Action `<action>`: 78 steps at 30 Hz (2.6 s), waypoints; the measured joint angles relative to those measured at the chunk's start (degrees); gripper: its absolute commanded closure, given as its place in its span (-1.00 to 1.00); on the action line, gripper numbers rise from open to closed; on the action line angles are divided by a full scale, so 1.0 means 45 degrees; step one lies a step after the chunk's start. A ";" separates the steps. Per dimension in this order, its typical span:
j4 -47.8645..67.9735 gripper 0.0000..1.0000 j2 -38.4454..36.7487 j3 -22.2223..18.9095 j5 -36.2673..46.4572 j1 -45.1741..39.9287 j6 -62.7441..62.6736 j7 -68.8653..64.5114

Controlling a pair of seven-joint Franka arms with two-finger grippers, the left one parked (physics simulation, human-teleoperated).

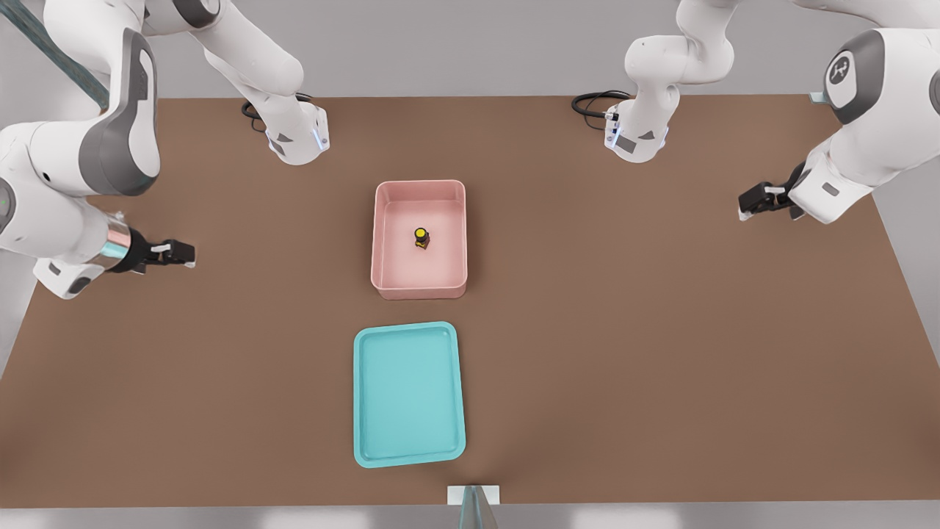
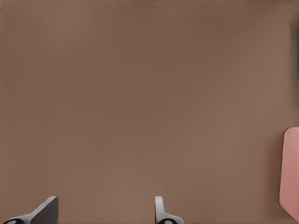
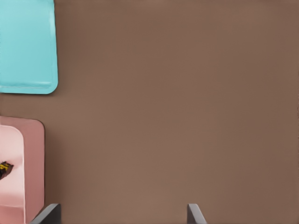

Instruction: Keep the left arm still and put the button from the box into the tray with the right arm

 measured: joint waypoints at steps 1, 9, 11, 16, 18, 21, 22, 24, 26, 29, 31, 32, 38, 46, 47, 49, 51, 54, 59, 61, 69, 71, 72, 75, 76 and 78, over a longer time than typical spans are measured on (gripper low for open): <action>0.0281 -1.00 0.0024 0.0178 0.0043 -0.0036 0.0119 -0.0071; -0.2718 -1.00 0.0695 0.3423 0.0225 0.8844 0.2339 0.3450; -0.4950 -1.00 0.1035 0.0700 -0.0387 1.0251 0.4084 0.4695; -0.7807 -0.99 0.0668 -0.2134 -0.0108 1.1357 0.8250 0.6975; -0.8546 -0.98 0.0665 -0.2210 0.0241 1.1852 0.9623 0.7873; -1.0552 -0.98 0.0591 -0.2203 0.0388 1.2141 1.2032 0.9063; -1.1088 -0.98 0.0577 -0.2236 0.0290 1.2100 1.2798 0.9403; -1.1936 -0.98 0.0594 -0.2265 0.0113 1.2076 1.4208 1.0028; -1.2346 -0.98 0.0680 -0.2255 0.0011 1.2142 1.5352 1.0601; -1.2602 -0.98 0.0924 -0.2223 -0.0065 1.2174 1.6699 1.1355; -1.2699 -0.97 0.1086 -0.2231 -0.0115 1.2169 1.7383 1.1781; -1.2740 -0.96 0.1158 -0.2241 -0.0213 1.2121 1.7658 1.1973; -1.2965 -0.96 0.1283 -0.2386 -0.1072 1.2011 1.8662 1.2917; -1.3572 -0.96 0.1218 -0.3062 -0.3324 1.1960 1.9133 1.3743; -1.3693 -0.96 0.1230 -0.3067 -0.3432 1.1959 1.9220 1.3823; -1.3950 -0.96 0.1232 -0.3071 -0.3575 1.1959 1.9445 1.3975; -1.4043 -0.96 0.1234 -0.3047 -0.3661 1.1962 1.9639 1.4134; -1.3927 -0.23 0.1269 -0.2934 -0.3730 1.1964 1.9837 1.4453; -1.3837 0.04 0.1282 -0.2915 -0.3766 1.1928 2.0008 1.4910; -1.3769 0.04 0.1282 -0.2915 -0.3771 1.1917 2.0030 1.5065; -0.9545 0.04 0.1710 -0.2792 -0.3549 1.1462 1.7789 1.5421; -0.7814 0.04 0.1848 -0.2851 -0.2280 1.1049 1.6616 1.5035; -0.6819 0.04 0.2040 -0.2909 -0.1769 1.0865 1.5979 1.4793; -0.2833 0.02 0.4269 -0.3433 -0.0659 1.0527 1.4172 1.3823; -0.1228 0.02 0.5546 -0.3620 -0.0454 1.0452 1.3689 1.3422; 0.1562 0.02 0.7938 -0.3850 -0.0198 1.0309 1.2988 1.2577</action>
